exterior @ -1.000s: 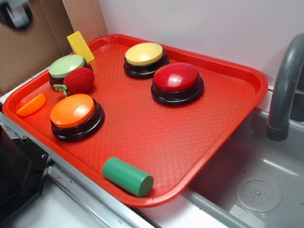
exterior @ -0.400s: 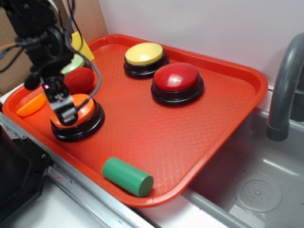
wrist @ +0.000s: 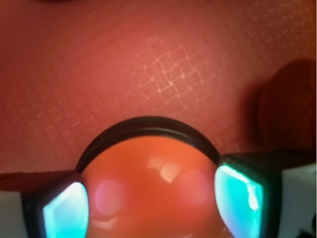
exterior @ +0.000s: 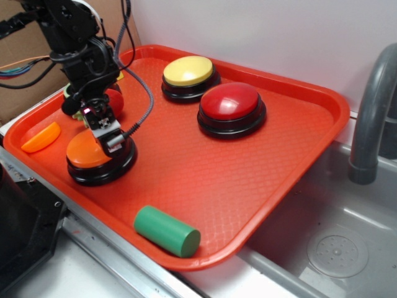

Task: Push the orange button.

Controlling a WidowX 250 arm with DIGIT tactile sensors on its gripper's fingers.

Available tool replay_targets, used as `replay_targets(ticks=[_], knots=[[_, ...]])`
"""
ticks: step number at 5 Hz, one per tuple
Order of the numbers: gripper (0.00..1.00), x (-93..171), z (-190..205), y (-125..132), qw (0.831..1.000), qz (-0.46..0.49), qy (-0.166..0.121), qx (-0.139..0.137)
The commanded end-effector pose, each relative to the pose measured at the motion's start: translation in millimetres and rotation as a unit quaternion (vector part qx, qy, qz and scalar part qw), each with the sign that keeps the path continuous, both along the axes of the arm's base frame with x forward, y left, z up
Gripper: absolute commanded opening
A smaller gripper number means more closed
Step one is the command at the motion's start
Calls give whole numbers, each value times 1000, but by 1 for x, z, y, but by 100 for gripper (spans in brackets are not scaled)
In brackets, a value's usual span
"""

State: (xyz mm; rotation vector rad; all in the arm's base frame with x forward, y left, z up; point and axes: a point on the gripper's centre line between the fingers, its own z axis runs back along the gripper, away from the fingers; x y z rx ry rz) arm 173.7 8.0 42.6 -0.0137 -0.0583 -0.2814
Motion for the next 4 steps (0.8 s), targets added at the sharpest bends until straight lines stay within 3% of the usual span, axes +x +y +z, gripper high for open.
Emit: replay_targets(ticks=[1, 3, 4], knots=[[100, -9, 64, -6, 1000, -13, -11, 22], [100, -1, 107, 3, 999, 20, 1, 28], [100, -5, 112, 2, 998, 34, 4, 48]])
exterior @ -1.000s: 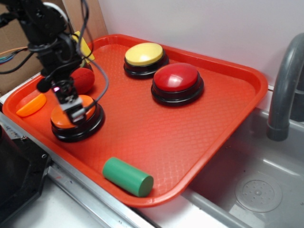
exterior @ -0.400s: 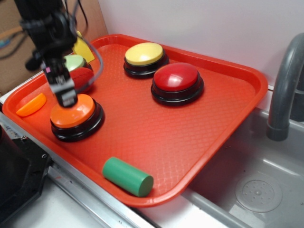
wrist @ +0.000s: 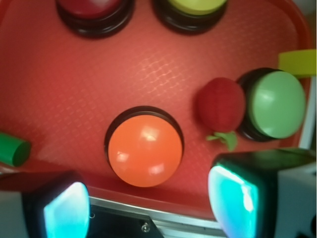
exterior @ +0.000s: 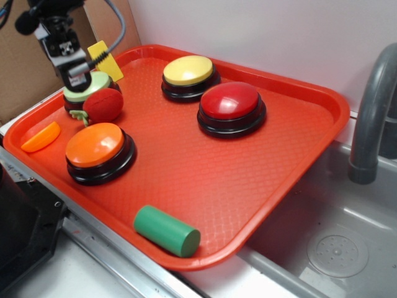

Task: Push the orange button.

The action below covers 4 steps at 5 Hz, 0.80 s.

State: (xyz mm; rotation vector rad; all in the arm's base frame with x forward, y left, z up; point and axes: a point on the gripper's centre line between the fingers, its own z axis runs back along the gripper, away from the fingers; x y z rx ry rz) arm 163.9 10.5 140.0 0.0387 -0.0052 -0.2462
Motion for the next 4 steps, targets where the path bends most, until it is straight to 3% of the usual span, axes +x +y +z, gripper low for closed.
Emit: replay_targets(ticks=[1, 3, 4], knots=[[100, 1, 22, 0, 1000, 17, -7, 6], [100, -9, 36, 12, 998, 47, -35, -12], [100, -8, 39, 9, 998, 54, -31, -8]])
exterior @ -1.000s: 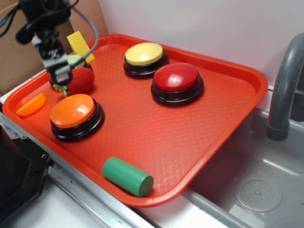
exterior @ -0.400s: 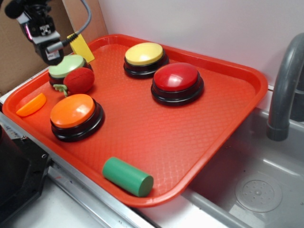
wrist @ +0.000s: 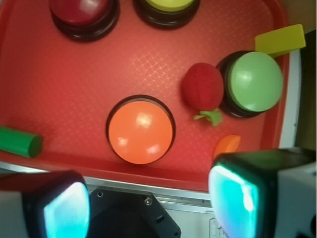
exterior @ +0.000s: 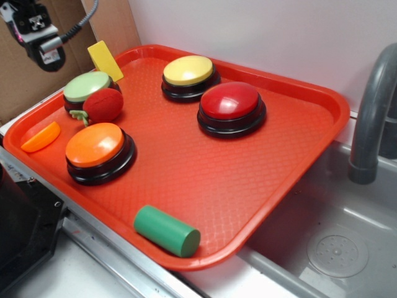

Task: Push the orange button.

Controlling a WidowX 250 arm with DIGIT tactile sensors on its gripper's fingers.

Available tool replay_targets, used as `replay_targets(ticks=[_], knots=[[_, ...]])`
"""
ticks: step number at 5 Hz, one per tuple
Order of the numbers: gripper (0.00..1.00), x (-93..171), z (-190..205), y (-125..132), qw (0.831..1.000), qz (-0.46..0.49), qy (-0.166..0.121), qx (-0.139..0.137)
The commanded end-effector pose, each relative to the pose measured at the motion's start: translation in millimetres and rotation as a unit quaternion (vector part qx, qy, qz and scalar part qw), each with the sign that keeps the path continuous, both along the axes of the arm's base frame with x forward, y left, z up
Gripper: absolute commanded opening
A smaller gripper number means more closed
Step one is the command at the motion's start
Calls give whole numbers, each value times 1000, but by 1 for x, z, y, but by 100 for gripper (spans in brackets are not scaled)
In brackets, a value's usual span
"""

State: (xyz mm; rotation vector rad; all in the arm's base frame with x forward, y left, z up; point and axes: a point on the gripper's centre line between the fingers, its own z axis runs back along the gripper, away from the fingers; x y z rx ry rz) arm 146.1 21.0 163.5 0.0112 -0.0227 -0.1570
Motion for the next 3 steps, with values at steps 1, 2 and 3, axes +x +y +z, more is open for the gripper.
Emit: replay_targets(ticks=[1, 2, 3], knots=[[100, 12, 16, -1, 1000, 18, -20, 4], [100, 15, 16, 3, 999, 30, -17, -1], [100, 15, 15, 7, 999, 32, -22, -21]])
